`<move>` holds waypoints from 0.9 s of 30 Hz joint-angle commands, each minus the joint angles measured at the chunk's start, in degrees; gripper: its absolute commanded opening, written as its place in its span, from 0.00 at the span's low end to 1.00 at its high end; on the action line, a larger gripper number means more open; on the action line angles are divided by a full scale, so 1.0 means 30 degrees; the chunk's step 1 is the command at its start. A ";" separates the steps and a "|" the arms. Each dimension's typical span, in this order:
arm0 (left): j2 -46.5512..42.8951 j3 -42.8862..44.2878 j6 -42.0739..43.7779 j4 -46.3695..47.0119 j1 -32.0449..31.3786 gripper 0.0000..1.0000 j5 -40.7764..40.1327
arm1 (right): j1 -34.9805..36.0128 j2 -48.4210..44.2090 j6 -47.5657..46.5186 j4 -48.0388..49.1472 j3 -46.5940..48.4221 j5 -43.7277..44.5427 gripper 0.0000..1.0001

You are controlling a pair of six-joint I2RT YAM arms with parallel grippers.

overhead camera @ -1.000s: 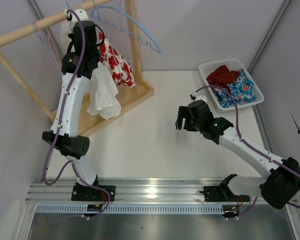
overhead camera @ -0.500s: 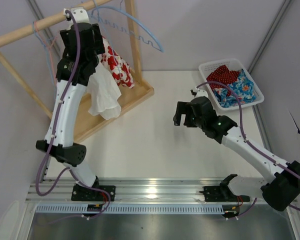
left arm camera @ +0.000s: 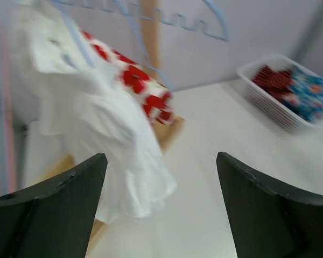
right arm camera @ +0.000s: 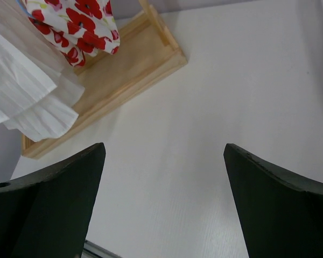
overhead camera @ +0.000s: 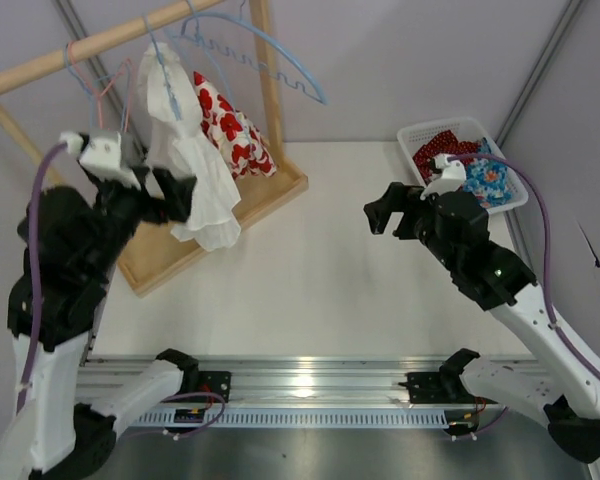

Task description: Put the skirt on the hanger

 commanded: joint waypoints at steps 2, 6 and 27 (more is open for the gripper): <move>-0.4504 -0.6874 -0.0843 0.2135 -0.0187 0.90 0.8243 | 0.0105 -0.2199 -0.0125 0.0497 -0.1148 0.1695 0.99; -0.7992 -1.2177 -0.1960 0.3486 -0.0158 0.89 0.8566 | 0.0134 -0.4540 0.1103 0.1550 -0.5123 0.1609 0.99; -1.4600 -2.1911 -0.5858 0.6448 -0.0334 0.99 0.3527 | 0.0222 -1.3692 0.3393 0.2284 -1.3839 0.2136 0.99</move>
